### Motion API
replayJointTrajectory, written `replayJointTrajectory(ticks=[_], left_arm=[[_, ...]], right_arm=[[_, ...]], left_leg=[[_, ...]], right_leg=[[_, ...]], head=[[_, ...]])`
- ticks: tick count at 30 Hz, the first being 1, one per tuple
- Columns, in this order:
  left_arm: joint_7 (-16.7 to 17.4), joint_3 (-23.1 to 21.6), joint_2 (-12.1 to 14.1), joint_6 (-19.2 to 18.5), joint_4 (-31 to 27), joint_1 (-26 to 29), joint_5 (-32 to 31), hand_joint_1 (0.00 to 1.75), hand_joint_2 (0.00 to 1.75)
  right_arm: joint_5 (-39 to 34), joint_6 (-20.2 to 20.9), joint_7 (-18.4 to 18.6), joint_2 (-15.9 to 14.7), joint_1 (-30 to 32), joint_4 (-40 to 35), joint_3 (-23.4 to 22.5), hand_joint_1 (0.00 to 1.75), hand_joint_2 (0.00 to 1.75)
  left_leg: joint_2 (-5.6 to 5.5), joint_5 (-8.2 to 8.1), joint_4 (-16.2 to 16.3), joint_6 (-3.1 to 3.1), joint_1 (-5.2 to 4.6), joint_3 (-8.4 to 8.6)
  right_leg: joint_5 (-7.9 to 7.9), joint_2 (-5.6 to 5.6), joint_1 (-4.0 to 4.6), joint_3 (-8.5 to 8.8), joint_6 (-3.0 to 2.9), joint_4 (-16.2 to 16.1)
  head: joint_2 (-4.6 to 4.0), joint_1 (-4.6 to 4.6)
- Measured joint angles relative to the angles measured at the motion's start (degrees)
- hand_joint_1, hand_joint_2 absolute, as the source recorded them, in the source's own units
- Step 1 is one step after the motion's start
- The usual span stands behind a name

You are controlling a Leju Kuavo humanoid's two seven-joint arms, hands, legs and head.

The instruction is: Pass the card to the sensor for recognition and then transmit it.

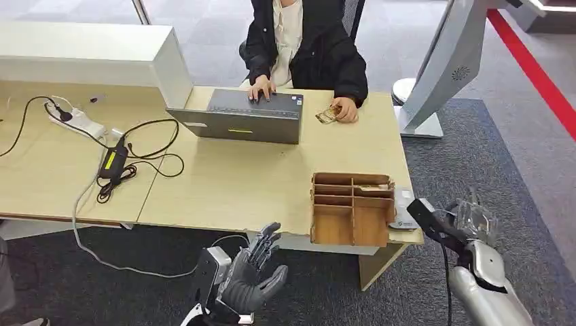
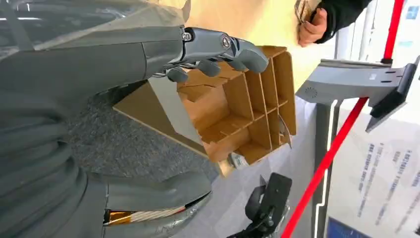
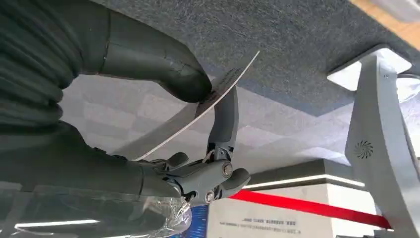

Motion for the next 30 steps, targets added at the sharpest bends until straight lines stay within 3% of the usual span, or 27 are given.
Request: replayJointTrajectory(ticks=[20,30], left_arm=[[-0.35,-0.83,0.28,-2.8,0.04,-0.37,0.79,0.0,1.75],[-0.04,-1.07,0.39,-3.3,0.04,-0.74,0.83,0.0,1.75]], right_arm=[[2.23,1.9,0.35,-0.02,-0.63,-2.65,2.97,1.75,1.75],[4.44,4.81,0.11,0.02,-1.54,-6.95,4.05,1.75,1.75]], left_leg=[[0.0,0.0,0.0,0.0,0.0,0.0],[0.0,0.0,0.0,0.0,0.0,-0.01]], right_leg=[[0.0,0.0,0.0,0.01,0.0,0.0],[0.0,0.0,0.0,0.01,0.0,0.01]], head=[[0.0,-0.02],[0.0,-0.02]])
